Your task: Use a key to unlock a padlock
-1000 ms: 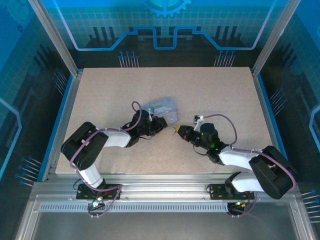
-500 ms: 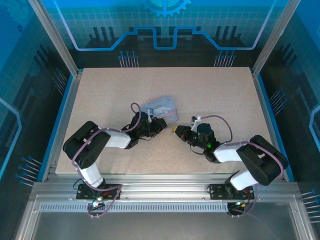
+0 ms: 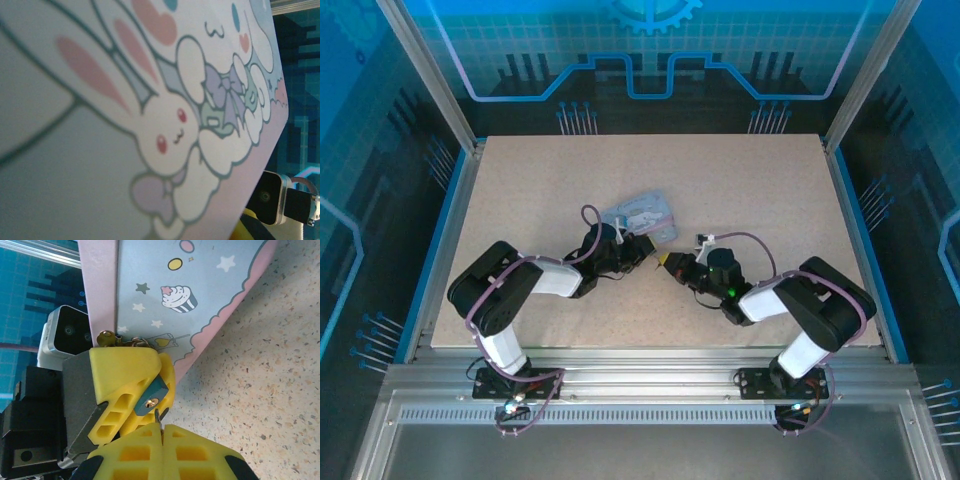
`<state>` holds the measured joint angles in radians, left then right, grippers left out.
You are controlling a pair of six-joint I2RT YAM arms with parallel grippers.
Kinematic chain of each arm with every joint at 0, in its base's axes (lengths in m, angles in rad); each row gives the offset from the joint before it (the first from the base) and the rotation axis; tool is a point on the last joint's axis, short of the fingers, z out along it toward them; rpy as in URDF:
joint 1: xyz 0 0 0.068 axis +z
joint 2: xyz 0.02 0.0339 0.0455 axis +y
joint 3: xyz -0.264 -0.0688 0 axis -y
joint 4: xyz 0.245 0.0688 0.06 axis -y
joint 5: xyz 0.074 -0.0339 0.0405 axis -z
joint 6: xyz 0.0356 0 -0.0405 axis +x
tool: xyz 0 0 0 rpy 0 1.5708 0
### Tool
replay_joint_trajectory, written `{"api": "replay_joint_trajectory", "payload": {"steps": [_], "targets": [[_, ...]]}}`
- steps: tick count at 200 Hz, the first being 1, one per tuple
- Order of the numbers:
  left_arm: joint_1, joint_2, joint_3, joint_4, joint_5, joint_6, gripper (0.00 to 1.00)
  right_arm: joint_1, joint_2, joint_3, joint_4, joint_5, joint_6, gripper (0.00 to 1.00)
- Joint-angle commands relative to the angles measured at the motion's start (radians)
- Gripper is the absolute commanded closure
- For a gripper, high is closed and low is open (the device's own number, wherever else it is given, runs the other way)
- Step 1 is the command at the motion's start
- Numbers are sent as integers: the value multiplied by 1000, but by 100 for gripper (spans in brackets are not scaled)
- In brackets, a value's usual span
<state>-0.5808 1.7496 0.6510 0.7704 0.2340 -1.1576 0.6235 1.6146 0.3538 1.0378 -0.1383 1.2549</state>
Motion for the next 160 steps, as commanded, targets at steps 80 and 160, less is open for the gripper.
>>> {"api": "replay_joint_trajectory", "payload": {"steps": [80, 160], "targets": [[6, 8, -23, 99, 43, -51, 100, 14, 5, 19, 71, 43, 0, 100], [8, 12, -21, 121, 60, -72, 100, 15, 18, 28, 95, 50, -11, 100]]}}
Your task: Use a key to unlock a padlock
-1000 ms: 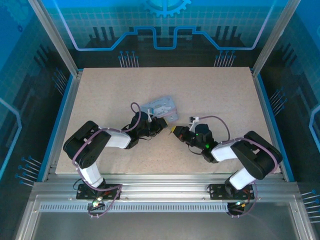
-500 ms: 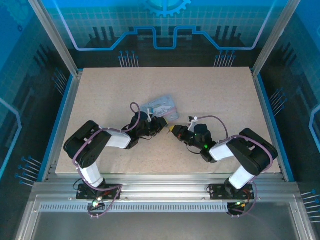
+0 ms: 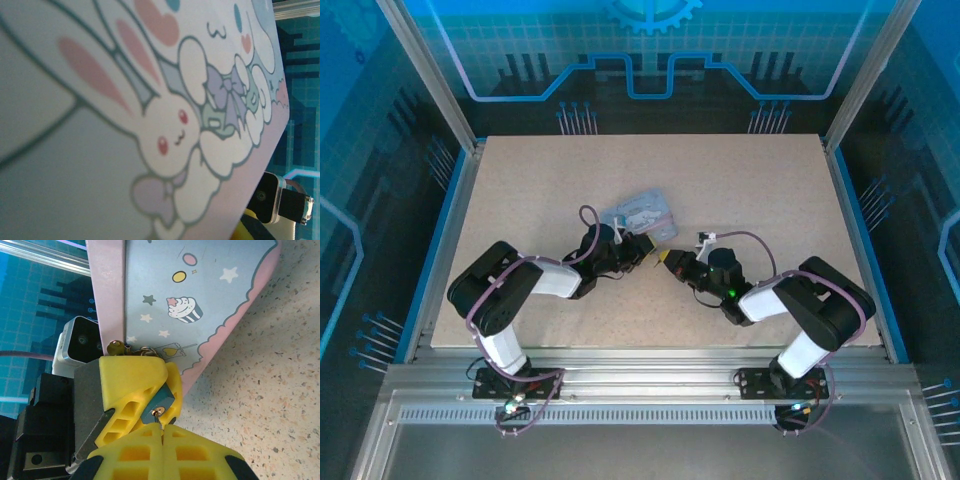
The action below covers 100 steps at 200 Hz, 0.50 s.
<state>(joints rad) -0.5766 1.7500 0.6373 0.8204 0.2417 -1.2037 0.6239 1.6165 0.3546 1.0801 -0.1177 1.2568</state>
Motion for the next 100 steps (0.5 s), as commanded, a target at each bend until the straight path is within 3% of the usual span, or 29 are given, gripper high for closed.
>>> {"api": "replay_joint_trajectory", "payload": {"steps": [1, 100], "targets": [[3, 11, -7, 72, 53, -26, 100, 14, 17, 28, 53, 30, -14, 100], [3, 0, 5, 78, 68, -38, 100, 33, 126, 70, 101, 13, 3, 100]]}}
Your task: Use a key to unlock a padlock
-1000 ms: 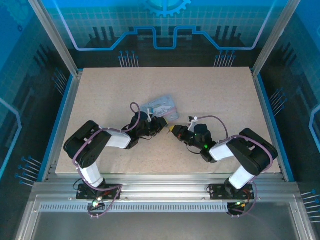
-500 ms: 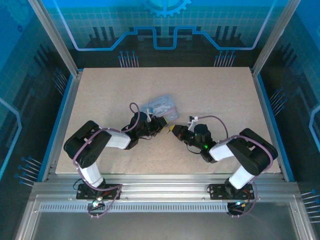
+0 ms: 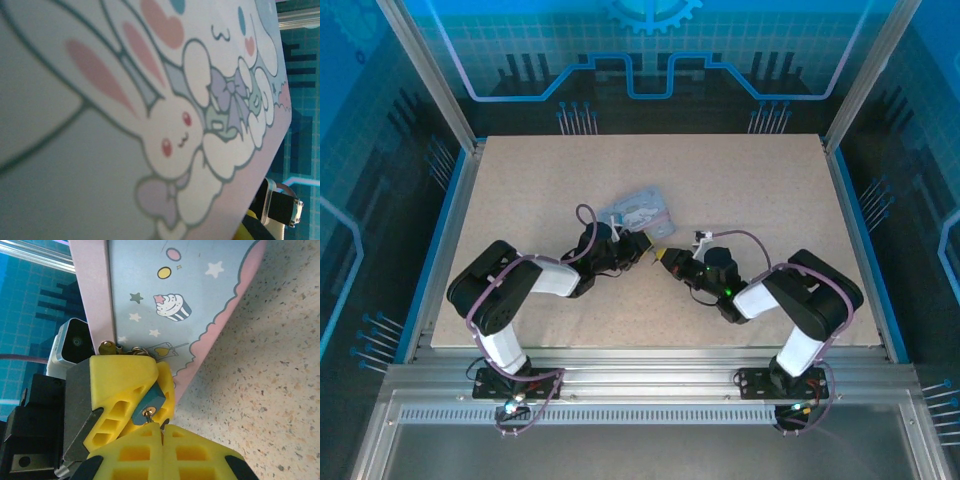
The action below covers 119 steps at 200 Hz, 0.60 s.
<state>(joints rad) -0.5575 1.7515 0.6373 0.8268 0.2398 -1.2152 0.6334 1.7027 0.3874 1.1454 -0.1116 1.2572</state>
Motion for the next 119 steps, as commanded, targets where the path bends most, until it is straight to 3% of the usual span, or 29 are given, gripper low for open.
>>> {"api": "replay_joint_trajectory", "payload": {"steps": [1, 90, 119], "targets": [[-16, -1, 5, 71, 70, -26, 100, 24, 41, 38, 35, 7, 3, 100], [-16, -12, 1, 71, 81, -21, 100, 12, 167, 45, 186, -8, 272, 100], [-17, -7, 6, 67, 101, -21, 100, 11, 160, 101, 49, -43, 255, 100]]}}
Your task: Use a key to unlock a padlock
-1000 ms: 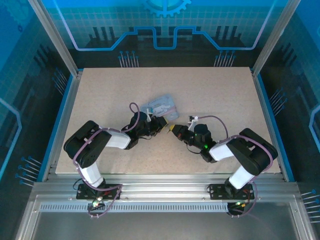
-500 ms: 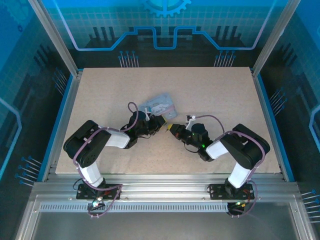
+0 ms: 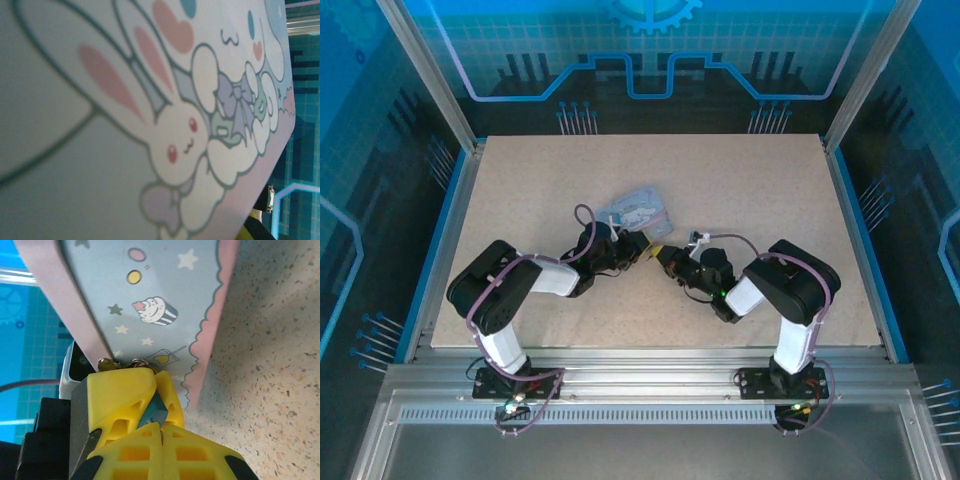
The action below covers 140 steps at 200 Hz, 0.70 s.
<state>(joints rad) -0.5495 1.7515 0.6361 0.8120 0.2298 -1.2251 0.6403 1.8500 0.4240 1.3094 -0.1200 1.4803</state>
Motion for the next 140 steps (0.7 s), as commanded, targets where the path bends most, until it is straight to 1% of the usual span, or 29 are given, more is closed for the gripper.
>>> {"api": "replay_joint_trajectory", "payload": {"steps": [1, 14, 31, 69, 94, 140], "targets": [[-25, -7, 8, 81, 112, -11, 100, 3, 12, 67, -121, -36, 29, 100], [-29, -5, 10, 82, 124, -11, 100, 6, -8, 94, -186, -46, -1, 100], [-33, -7, 7, 80, 132, -6, 100, 7, -30, 107, -220, -36, -15, 100], [-39, -6, 9, 74, 149, -7, 100, 4, -17, 127, -218, -46, 0, 100], [-41, -6, 13, 68, 155, -4, 100, 4, 20, 127, -147, -56, 38, 100], [-42, -9, 12, 61, 162, 2, 100, 4, 12, 132, -167, -65, 37, 100]]}}
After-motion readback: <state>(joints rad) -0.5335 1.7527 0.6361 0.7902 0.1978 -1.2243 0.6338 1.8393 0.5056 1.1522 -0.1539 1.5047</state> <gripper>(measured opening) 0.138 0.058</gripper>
